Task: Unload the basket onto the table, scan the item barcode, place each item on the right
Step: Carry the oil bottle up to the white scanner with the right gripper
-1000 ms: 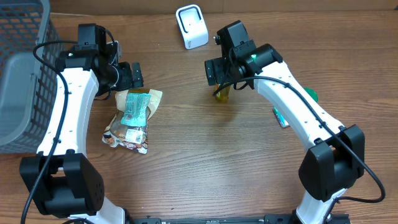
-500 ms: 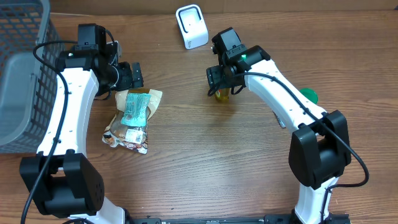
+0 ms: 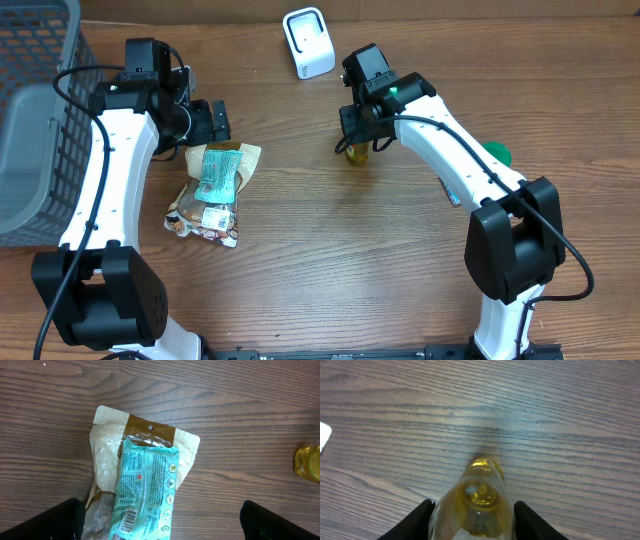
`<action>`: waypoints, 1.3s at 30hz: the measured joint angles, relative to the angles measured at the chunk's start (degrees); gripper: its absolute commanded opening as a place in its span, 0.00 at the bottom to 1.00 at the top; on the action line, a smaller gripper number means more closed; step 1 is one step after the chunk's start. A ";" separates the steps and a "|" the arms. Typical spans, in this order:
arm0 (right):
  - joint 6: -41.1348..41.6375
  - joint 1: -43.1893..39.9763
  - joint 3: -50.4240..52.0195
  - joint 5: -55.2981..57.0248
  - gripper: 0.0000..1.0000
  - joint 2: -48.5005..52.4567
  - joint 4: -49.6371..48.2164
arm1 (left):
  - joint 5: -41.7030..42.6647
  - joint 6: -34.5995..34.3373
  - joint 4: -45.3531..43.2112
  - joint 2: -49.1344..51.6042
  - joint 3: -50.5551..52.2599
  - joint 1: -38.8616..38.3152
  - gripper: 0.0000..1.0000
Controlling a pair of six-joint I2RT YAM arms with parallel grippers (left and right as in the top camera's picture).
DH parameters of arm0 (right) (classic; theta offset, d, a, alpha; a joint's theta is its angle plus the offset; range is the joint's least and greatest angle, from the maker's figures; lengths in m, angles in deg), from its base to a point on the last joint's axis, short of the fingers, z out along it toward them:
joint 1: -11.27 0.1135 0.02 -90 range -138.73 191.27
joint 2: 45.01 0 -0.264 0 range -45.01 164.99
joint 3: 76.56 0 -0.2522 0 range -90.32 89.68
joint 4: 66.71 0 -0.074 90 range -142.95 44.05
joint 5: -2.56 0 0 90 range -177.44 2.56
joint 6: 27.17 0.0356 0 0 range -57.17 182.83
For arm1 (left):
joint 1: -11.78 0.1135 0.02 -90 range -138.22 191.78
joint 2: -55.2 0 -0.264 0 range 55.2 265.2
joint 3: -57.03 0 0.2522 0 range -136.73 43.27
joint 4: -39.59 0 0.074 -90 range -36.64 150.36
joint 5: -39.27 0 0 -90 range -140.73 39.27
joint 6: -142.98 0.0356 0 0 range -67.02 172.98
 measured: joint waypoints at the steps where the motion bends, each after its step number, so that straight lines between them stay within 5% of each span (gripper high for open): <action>1: 0.02 0.00 0.00 -0.07 0.40 0.00 0.09 | 0.00 -0.02 0.00 0.00 0.00 0.00 1.00; 12: 0.04 -2.54 0.00 -11.41 0.29 -10.10 3.72 | 0.00 -0.02 0.02 0.00 0.00 0.00 0.99; 18: 0.11 -12.66 0.00 -33.77 0.29 -17.40 8.92 | 0.00 -0.02 0.02 0.00 0.00 0.00 1.00; 24: -8.48 -21.94 -0.07 -56.85 0.29 -17.70 20.44 | 0.00 -0.02 -0.02 0.00 0.00 0.00 1.00; 32: -26.77 -20.94 -0.07 -62.40 0.30 -17.70 36.11 | 0.00 -0.02 0.00 0.00 0.00 0.00 0.99; 39: -30.40 -19.30 -0.07 -62.73 0.30 -17.70 37.24 | 0.00 0.00 0.00 0.00 0.00 0.00 1.00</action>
